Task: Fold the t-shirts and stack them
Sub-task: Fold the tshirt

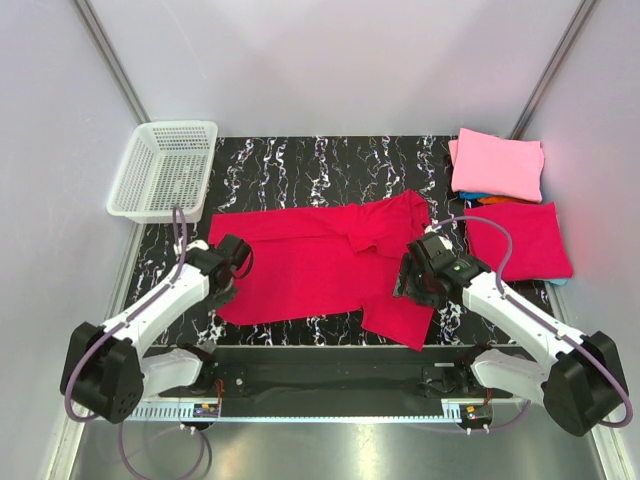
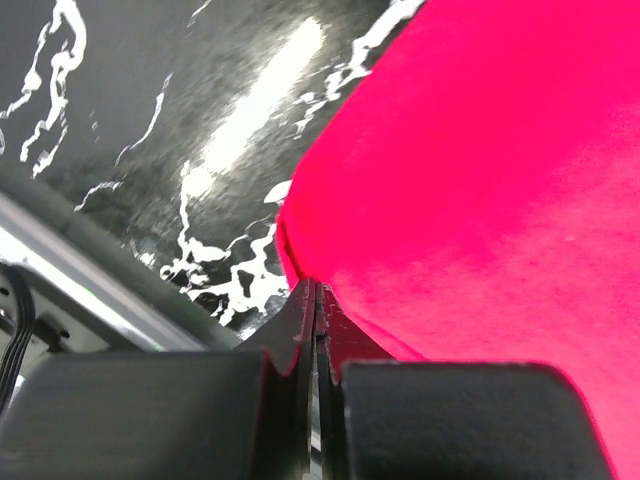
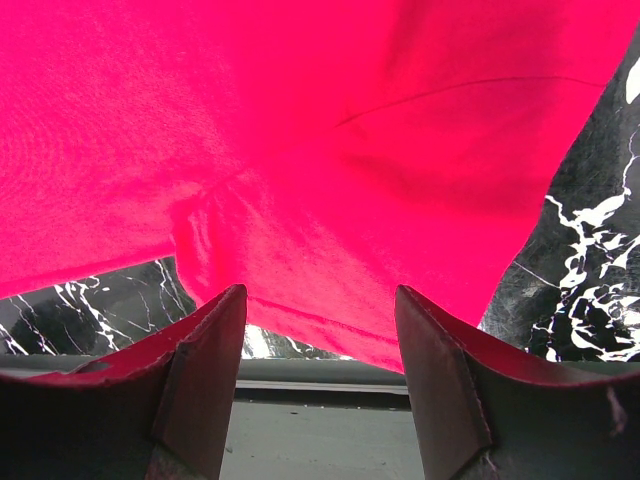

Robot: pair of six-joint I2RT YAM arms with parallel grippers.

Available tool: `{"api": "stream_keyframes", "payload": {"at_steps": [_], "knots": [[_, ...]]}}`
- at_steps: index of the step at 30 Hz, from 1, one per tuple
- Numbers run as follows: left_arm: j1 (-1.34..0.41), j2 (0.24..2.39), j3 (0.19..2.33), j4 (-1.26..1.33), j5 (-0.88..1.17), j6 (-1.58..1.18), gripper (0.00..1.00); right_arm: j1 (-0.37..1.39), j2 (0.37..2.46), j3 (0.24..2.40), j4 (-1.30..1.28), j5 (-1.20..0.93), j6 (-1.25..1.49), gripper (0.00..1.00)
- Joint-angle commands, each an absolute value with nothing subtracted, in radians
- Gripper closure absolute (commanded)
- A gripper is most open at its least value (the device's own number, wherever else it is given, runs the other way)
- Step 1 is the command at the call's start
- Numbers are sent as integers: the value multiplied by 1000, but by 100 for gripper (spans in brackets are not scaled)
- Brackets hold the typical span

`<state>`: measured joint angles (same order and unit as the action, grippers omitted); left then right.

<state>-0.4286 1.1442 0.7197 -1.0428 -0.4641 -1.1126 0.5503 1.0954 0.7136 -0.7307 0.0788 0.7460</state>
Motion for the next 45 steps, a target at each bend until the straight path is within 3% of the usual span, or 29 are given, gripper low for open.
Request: {"api": "stream_keyframes", "payload": {"at_steps": [1, 7, 17, 19, 24, 45], "knots": [[-426, 1212, 791, -924, -473, -1014, 100, 557, 1104, 750, -727, 101, 755, 32], [-443, 1429, 894, -873, -466, -956, 100, 558, 1108, 750, -726, 100, 756, 31], [-479, 1585, 945, -854, -469, -946, 100, 557, 1117, 750, -724, 97, 749, 31], [-485, 1572, 940, -853, -468, -948, 85, 557, 1114, 747, -726, 95, 749, 30], [-488, 1534, 937, -856, -472, -936, 60, 557, 1111, 742, -723, 92, 749, 30], [-491, 1568, 891, -900, -446, -992, 59, 557, 1097, 741, -724, 97, 750, 30]]}}
